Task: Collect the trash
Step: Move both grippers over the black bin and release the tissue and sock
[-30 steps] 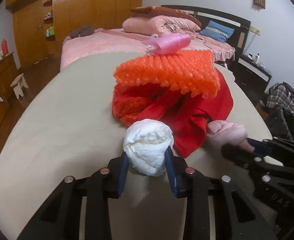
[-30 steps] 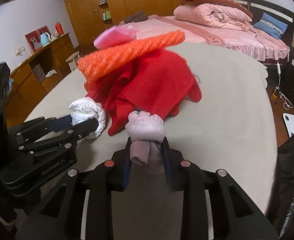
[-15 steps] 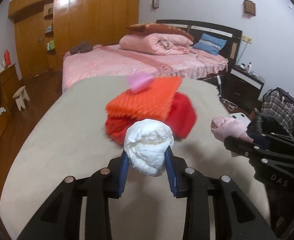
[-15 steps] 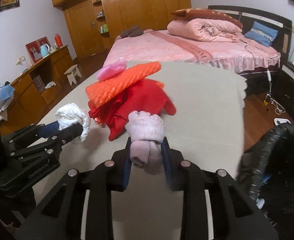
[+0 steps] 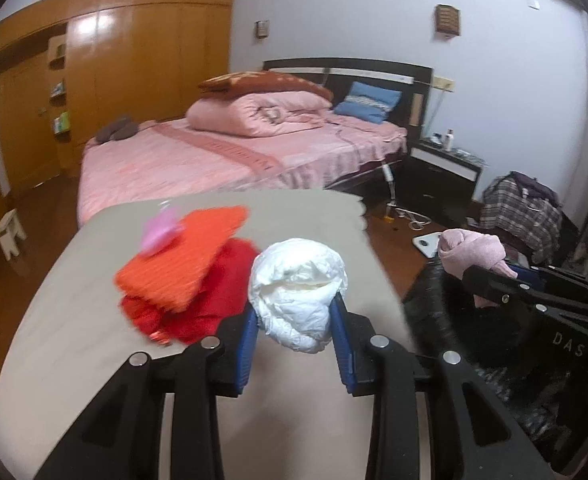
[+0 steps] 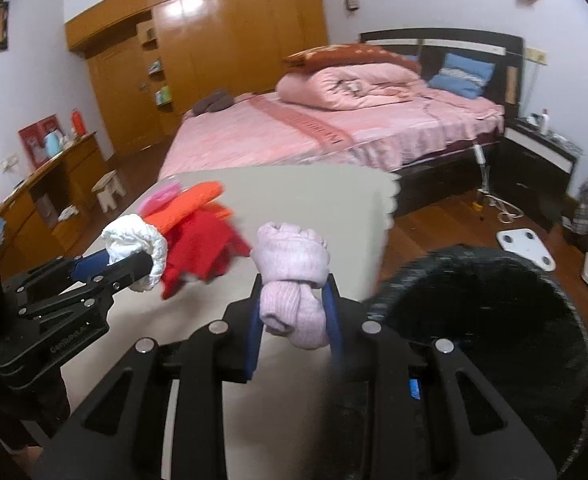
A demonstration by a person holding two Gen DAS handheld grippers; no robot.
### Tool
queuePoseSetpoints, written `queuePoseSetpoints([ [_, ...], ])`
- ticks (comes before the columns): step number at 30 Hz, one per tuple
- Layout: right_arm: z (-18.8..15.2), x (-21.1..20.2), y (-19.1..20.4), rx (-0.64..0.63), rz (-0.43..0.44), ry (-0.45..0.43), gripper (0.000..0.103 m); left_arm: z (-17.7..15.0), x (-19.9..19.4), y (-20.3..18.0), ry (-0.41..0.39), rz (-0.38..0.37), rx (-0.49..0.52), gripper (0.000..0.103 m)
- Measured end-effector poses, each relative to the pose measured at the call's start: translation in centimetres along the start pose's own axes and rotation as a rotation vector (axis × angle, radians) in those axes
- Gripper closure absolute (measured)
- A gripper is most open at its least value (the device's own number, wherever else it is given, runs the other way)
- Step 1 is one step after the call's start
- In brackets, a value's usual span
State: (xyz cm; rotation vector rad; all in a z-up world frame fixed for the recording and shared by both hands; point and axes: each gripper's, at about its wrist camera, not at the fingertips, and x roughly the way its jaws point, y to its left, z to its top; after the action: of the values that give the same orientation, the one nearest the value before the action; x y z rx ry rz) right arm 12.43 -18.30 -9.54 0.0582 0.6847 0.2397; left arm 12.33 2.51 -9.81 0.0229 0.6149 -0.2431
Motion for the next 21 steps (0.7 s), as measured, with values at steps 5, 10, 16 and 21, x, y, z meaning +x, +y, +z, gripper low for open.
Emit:
queuePoseSetpoints([
  [5, -0.6, -1.8, -3.3, 0.044, -0.065, -0.02, 0.076, 0.5, 0.2, -3.0, -0.011, -0.057, 0.036, 0.069],
  [10, -1.5, -3.5, -6.5, 0.082, -0.129, -0.034, 0.076, 1.0, 0.5, -6.5, -0.015, -0.112, 0.072, 0.069],
  [16, -2.7, -5.4, -9.8, 0.129, -0.196, -0.045, 0.076, 1.6, 1.0, -10.2, -0.02, -0.168, 0.112, 0.069],
  [21, -3.7, -6.7, -12.0, 0.158, -0.241, -0.05, 0.076, 2.0, 1.4, -13.3, -0.02, -0.219, 0.141, 0.069],
])
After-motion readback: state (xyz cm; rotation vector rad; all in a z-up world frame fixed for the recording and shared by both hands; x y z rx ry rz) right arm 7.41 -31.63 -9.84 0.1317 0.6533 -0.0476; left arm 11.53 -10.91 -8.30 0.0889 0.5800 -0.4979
